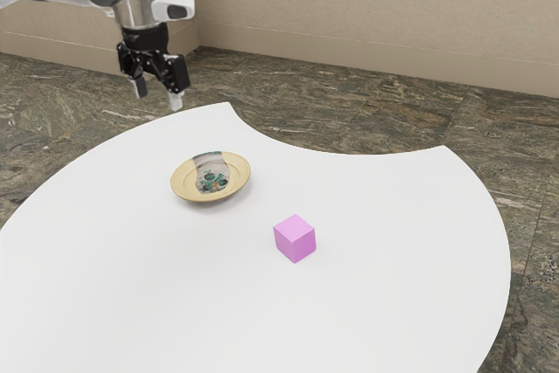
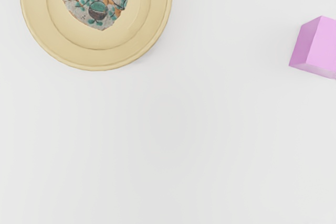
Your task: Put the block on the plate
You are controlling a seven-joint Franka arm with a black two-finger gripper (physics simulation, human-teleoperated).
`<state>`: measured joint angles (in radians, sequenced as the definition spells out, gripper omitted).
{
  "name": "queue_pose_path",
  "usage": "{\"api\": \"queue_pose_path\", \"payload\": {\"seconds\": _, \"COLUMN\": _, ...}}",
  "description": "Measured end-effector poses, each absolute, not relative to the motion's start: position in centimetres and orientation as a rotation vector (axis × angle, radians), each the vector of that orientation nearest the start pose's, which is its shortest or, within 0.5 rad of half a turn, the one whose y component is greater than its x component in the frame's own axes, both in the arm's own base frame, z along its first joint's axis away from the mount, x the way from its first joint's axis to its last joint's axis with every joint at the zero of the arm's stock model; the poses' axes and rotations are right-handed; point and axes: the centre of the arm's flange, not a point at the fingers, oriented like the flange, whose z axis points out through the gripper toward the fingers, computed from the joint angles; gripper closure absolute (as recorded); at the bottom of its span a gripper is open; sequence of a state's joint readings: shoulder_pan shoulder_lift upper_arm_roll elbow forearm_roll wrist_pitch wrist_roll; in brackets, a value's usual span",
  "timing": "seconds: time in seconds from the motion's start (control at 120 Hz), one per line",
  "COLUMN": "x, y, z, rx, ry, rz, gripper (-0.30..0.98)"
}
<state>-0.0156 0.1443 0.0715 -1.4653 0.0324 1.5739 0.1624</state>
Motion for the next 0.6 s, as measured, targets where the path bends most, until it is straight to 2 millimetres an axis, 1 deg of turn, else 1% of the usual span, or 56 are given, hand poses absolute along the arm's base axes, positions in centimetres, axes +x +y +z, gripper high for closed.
{"api": "queue_pose_path", "payload": {"seconds": 0.067, "x": 59.9, "y": 3.1, "z": 58.8, "rx": -3.098, "ry": 0.185, "rz": 0.063, "gripper": 0.0}}
{"api": "queue_pose_path", "payload": {"seconds": 0.117, "x": 60.3, "y": 3.0, "z": 57.8, "rx": -3.097, "ry": 0.193, "rz": 0.078, "gripper": 0.0}}
{"api": "queue_pose_path", "payload": {"seconds": 0.167, "x": 61.1, "y": 2.4, "z": 56.3, "rx": -3.098, "ry": 0.214, "rz": 0.1, "gripper": 0.0}}
{"api": "queue_pose_path", "payload": {"seconds": 0.225, "x": 62.2, "y": 1.7, "z": 53.8, "rx": -3.102, "ry": 0.234, "rz": 0.137, "gripper": 0.0}}
{"api": "queue_pose_path", "payload": {"seconds": 0.3, "x": 62.7, "y": 0.8, "z": 51.0, "rx": -3.108, "ry": 0.255, "rz": 0.164, "gripper": 0.0}}
{"api": "queue_pose_path", "payload": {"seconds": 0.425, "x": 64.4, "y": -1.2, "z": 45.9, "rx": -3.107, "ry": 0.304, "rz": 0.19, "gripper": 0.0}}
{"api": "queue_pose_path", "payload": {"seconds": 0.5, "x": 65.3, "y": -2.7, "z": 43.7, "rx": -3.103, "ry": 0.34, "rz": 0.174, "gripper": 0.0}}
{"api": "queue_pose_path", "payload": {"seconds": 0.6, "x": 65.3, "y": -5.5, "z": 41.8, "rx": -3.094, "ry": 0.408, "rz": 0.145, "gripper": 0.0}}
